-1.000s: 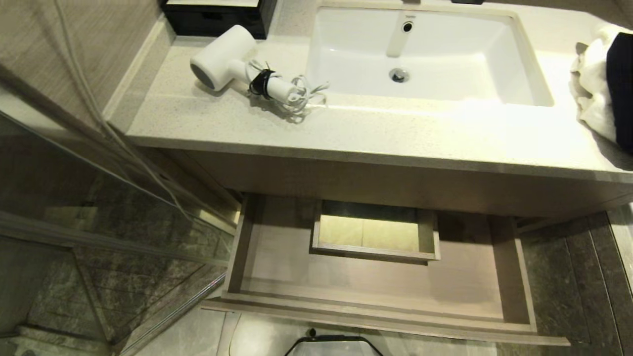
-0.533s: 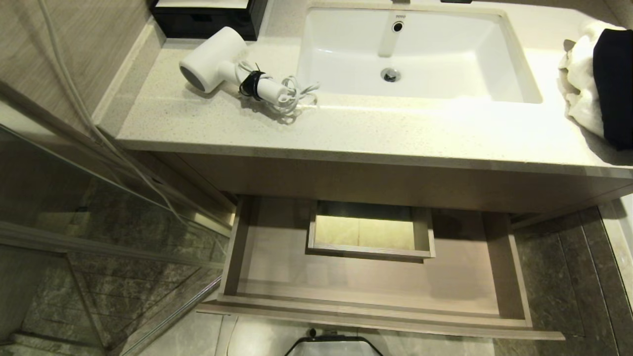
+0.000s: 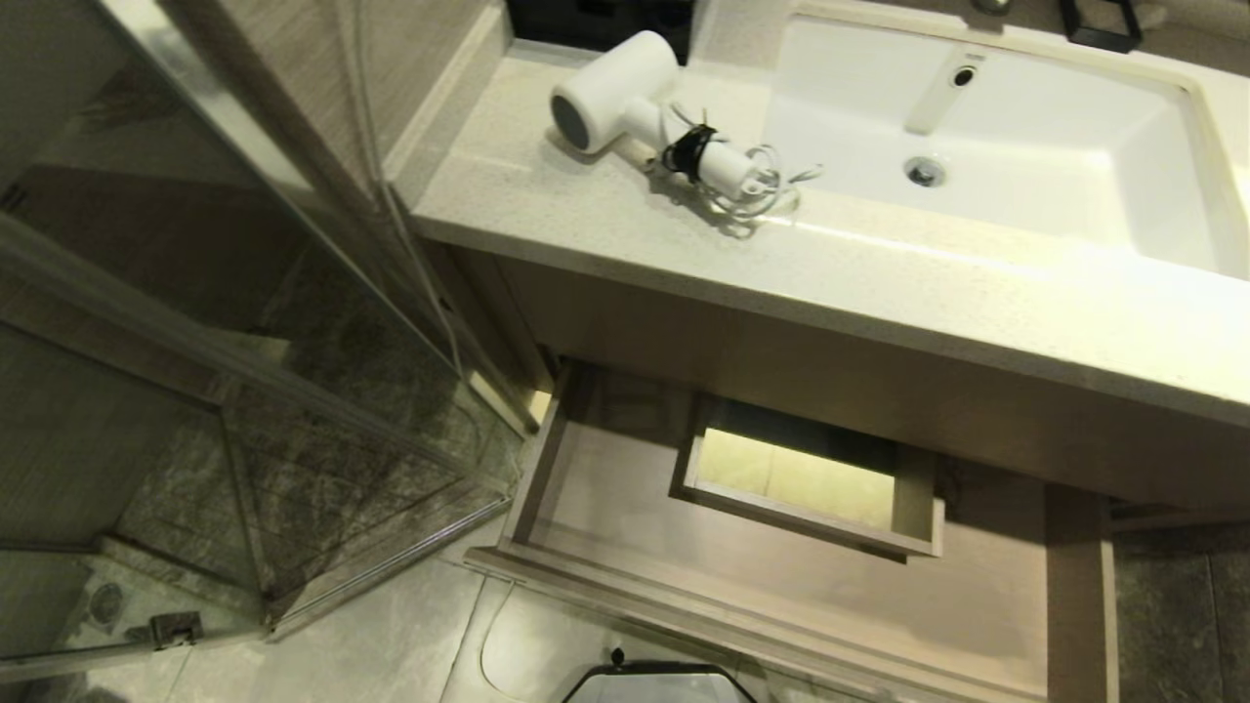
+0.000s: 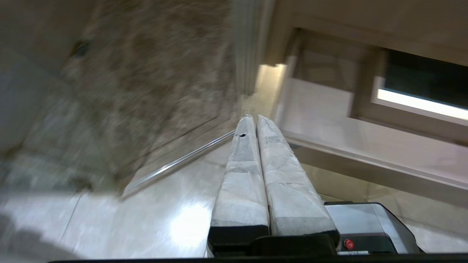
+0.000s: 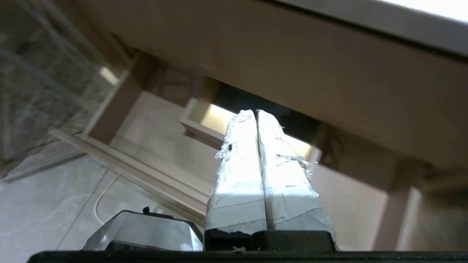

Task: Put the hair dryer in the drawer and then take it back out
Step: Pick up the hairdryer

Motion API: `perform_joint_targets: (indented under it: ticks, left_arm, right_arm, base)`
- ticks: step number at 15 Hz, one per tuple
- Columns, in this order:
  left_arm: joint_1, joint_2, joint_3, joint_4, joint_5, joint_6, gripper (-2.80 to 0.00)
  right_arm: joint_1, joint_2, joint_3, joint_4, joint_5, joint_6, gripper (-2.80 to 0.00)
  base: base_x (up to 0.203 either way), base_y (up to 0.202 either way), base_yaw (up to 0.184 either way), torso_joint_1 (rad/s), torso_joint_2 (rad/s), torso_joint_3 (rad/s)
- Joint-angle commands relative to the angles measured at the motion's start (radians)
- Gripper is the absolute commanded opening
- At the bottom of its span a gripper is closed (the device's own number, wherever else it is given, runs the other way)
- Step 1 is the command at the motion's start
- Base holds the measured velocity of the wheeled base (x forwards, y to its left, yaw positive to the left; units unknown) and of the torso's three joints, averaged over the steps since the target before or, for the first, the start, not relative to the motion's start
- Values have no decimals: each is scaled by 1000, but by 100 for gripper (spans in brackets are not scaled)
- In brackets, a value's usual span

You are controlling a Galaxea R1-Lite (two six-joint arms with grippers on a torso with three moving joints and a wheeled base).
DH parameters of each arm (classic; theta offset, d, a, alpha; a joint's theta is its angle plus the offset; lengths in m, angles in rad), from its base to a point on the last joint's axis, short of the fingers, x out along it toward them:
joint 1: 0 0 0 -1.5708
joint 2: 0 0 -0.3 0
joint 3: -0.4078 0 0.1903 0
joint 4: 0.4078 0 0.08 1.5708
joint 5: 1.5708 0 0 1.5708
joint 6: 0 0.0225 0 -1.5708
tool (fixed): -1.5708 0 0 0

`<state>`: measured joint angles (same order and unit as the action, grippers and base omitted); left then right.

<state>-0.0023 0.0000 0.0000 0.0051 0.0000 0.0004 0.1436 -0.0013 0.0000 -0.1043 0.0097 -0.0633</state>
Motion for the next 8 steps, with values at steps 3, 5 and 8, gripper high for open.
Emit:
perform_joint_targets:
  ticks: [3,5,8]
  left_arm:
    - [1,0,2,-1,0,0,-280]
    - [1,0,0,-1,0,0,-280]
    - [1,0,2,-1,0,0,-280]
  right_arm:
    - [1,-39,40,-2,-1,-3,-280]
    - [1,-39,40,-2,-1,-6,-280]
    - [2,-39,40,-2,1,-10,-280]
  base:
    - [0,-9,171,3,2,5]
    - [0,-12,172,2,4,2]
    - [-1,-10,153,4,4,1]
